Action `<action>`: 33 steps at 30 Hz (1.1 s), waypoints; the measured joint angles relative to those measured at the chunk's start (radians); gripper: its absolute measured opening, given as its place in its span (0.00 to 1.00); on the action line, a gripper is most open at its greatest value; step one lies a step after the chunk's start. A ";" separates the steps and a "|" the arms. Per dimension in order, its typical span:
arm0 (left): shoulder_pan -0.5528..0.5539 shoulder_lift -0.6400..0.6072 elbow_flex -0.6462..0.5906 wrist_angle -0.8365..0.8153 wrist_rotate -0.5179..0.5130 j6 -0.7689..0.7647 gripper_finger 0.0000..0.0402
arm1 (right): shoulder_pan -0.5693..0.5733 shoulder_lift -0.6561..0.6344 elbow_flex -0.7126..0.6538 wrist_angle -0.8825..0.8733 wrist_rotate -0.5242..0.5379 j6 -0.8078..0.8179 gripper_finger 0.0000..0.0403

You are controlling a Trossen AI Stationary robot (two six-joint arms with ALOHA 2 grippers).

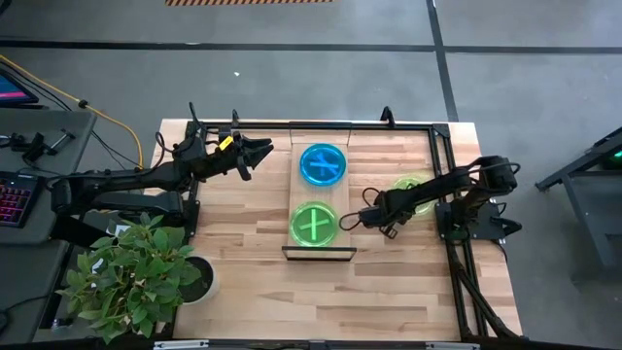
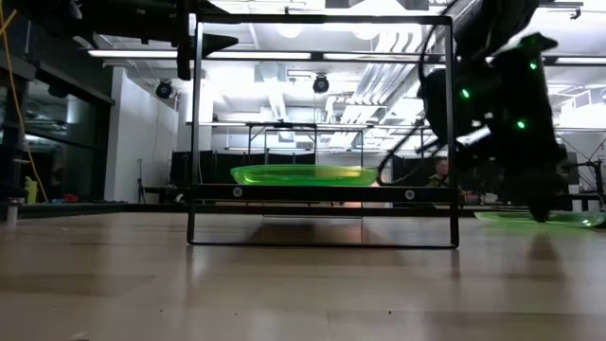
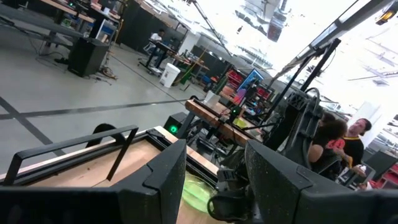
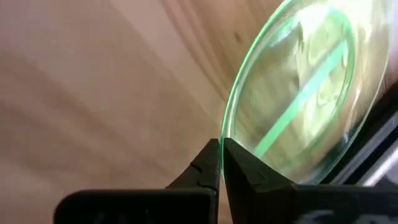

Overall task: Place and stack plates onto a shelf
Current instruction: Stack the green plate on top of the green plate on the shelf

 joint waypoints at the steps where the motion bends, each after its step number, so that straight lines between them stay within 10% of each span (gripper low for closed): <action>1: 0.000 0.000 0.000 0.000 0.000 0.000 0.39 | 0.005 0.000 0.019 -0.002 0.001 -0.008 0.00; 20: 0.000 0.000 0.000 0.001 -0.038 0.002 0.39 | 0.031 -0.298 0.002 -0.051 0.026 0.032 0.02; 33: 0.000 0.000 0.000 0.001 -0.045 -0.016 0.39 | 0.005 -0.247 -0.088 0.136 -0.064 0.109 0.42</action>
